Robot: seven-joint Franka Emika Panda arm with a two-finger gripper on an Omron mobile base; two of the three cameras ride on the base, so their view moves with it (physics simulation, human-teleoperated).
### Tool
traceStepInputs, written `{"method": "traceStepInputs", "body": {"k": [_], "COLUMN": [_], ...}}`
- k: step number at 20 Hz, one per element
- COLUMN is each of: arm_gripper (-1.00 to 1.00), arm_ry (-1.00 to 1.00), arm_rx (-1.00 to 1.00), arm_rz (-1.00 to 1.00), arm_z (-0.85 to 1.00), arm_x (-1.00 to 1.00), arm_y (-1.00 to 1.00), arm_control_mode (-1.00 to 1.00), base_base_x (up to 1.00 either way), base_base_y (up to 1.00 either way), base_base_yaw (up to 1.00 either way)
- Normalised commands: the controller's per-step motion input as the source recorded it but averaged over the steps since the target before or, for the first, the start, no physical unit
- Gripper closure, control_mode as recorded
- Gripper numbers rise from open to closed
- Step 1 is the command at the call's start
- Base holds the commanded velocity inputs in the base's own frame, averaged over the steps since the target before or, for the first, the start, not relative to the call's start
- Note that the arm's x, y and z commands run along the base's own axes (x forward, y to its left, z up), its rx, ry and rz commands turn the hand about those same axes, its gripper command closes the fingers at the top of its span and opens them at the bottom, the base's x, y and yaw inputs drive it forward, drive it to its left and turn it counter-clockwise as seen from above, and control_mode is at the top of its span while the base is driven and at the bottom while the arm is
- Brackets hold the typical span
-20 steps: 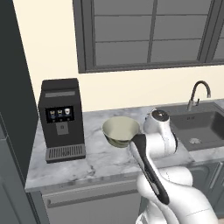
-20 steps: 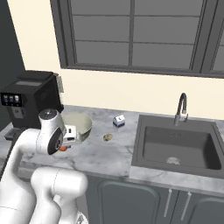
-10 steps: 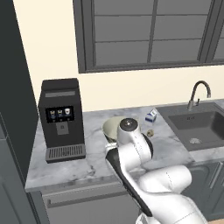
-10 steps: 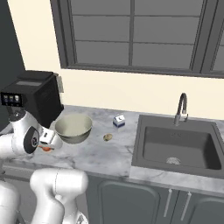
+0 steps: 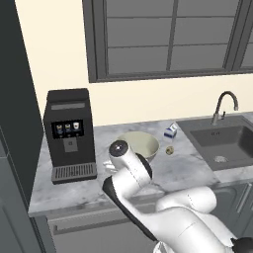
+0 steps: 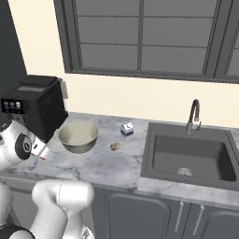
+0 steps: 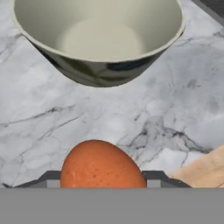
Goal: Gather the eggs and milk located in the vicinity of the sink area and place them right next to the bowl.
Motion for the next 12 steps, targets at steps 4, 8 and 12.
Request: {"method": "traceStepInputs", "body": {"k": [4,8,12], "arm_gripper": [1.0,1.0,1.0], "arm_ry": [0.0,0.04,0.08], "arm_rx": [-0.02,0.0,0.0], "arm_rz": [-0.2,-0.12,-0.03], "arm_z": [0.0,0.0,-0.08], "arm_x": [0.47,0.42,0.37], "arm_y": [0.1,0.0,0.0], "arm_control_mode": [-1.0,-1.0,-1.0], "base_base_x": [0.0,0.0,0.0], "base_base_y": [0.0,0.0,0.0], "base_base_yaw": [0.0,0.0,0.0]}}
